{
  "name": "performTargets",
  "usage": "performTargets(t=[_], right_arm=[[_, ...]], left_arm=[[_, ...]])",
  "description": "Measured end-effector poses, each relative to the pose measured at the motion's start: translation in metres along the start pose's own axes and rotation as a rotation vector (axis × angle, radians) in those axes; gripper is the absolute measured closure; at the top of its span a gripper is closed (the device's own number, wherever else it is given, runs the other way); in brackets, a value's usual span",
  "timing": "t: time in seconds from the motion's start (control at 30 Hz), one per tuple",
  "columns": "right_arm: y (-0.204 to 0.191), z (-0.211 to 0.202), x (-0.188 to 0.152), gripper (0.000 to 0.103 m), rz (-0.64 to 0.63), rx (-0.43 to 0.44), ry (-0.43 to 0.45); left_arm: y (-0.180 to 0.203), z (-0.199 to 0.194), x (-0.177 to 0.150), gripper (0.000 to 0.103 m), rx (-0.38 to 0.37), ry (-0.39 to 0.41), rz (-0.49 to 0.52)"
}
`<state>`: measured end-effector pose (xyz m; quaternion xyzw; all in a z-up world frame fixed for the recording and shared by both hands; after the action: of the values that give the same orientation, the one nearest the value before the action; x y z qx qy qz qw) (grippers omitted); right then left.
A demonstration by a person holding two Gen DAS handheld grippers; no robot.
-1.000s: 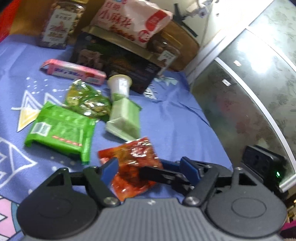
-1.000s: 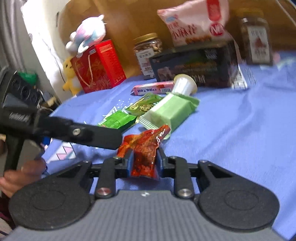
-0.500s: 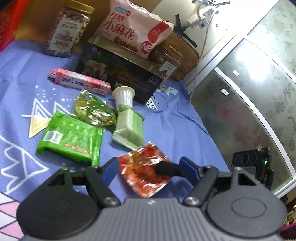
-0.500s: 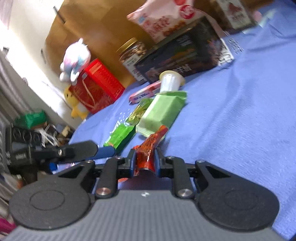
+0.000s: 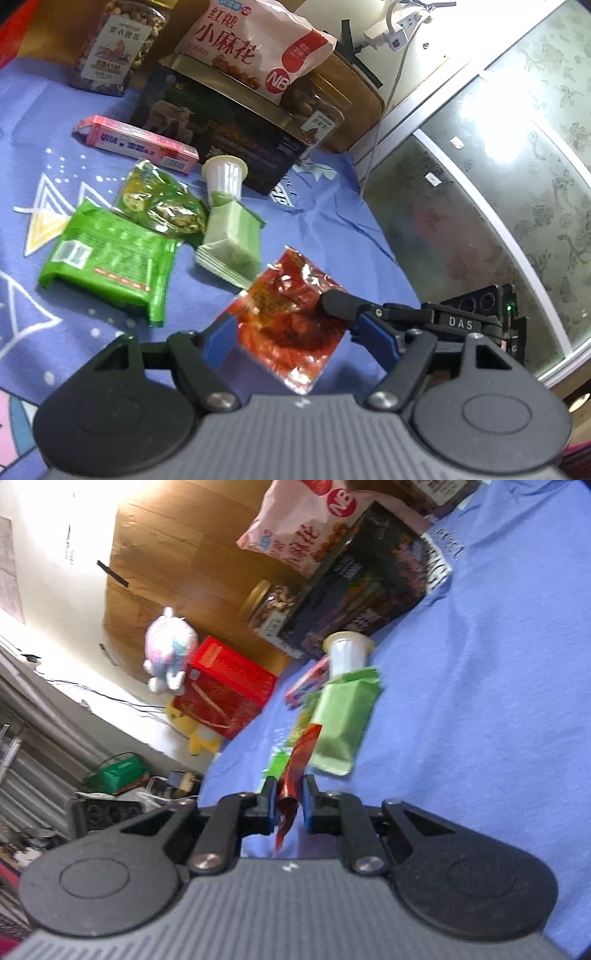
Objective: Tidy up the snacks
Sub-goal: 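Lift the red jerky bag into the black tin box and open both grippers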
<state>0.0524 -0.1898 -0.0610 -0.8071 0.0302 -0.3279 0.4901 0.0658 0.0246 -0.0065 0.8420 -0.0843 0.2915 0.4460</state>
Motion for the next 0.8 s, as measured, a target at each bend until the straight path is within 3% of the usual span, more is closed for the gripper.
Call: performTargets(t=[0.13,0.27,0.8], right_arm=[[-0.005,0.002,-0.001,0.086,-0.014,0.009,-0.007],[-0.006,0.004,-0.001,0.086,-0.002,0.021,-0.012],[-0.013,0.009,0.007,0.086,-0.034,0.019,-0.016]], left_arm=[[0.003,-0.004,0.002,0.062,-0.021,0.028,0.004],[0.005,-0.007,0.003,0.078,-0.022,0.048,0.016],[0.013,-0.013,0.01,0.079,-0.024,0.07,0.055]])
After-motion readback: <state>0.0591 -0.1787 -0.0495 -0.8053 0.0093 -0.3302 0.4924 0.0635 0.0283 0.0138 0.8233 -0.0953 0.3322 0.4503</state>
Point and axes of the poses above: each gripper's, at about its wrist camera, not at the fingertips, and z roughly the way its jaws point, y to its right, x to its top, the point moved 4 cm from there along z, roughly the way its jaws point, and after that the axes turned 4 degrees about -x, right-handed, at the moved point
